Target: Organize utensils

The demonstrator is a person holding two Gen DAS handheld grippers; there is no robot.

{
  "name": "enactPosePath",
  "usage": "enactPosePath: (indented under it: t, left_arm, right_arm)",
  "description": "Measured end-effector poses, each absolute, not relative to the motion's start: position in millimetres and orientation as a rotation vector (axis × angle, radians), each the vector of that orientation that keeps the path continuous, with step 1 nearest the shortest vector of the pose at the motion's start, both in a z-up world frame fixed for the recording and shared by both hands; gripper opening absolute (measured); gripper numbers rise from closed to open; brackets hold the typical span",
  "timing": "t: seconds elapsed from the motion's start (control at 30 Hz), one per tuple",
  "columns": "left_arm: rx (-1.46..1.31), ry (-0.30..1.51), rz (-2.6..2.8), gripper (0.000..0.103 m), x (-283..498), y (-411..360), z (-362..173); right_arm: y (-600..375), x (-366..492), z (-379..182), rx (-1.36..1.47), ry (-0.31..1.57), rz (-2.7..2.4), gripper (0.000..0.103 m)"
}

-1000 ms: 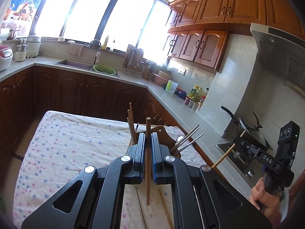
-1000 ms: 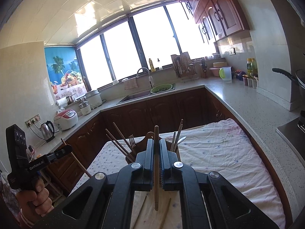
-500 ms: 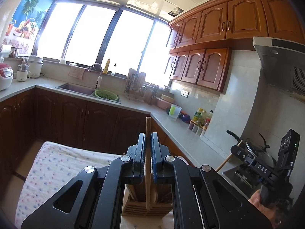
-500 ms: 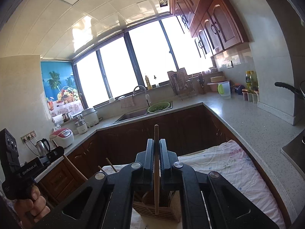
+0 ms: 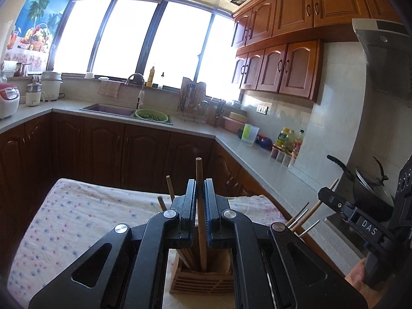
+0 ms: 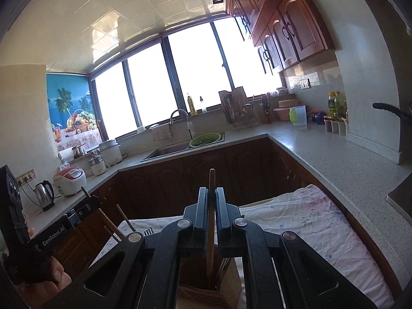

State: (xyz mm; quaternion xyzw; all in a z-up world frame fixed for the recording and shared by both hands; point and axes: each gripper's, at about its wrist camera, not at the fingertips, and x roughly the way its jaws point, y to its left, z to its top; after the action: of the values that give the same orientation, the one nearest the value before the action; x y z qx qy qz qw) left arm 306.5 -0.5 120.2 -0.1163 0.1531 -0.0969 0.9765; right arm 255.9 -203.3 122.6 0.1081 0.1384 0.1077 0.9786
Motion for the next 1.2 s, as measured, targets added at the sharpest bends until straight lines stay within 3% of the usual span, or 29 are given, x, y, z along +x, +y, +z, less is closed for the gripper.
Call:
enactPosePath:
  t: [0.23,0.67,0.8,0.87,0.93,1.0,1.07,1.2]
  left_arm:
    - [-0.226,0.371,-0.194,0.006,308,-6,92]
    - [-0.223,0.391,-0.188,0.006,312,-4,93]
    - [-0.231,0.421,-0.195,0.007,313,-2,93]
    - [-0.233,0.425,-0.193,0.008,311,0,94]
    - [-0.239,0.419,-0.191,0.016,306,2,97]
    - [-0.252,0.399,-0.179,0.026,298,5,100]
    - [-0.255,0.385,-0.173,0.029,289,7,103]
    - [-0.253,0.363,-0.143,0.05,266,14,101]
  right_arm:
    - [-203,259,97,0.215,0.345,0.221,0.006]
    - [-201,267,88,0.218,0.408,0.22,0.006]
    - [-204,269,87,0.239,0.419,0.231,0.011]
    - [-207,266,88,0.256,0.411,0.232,0.019]
    - [-213,261,91,0.273,0.388,0.238,0.046]
    - [-217,253,97,0.282,0.362,0.235,0.049]
    - [-221,246,102,0.293,0.346,0.235,0.051]
    - [-226,230,106,0.297,0.319,0.233,0.067]
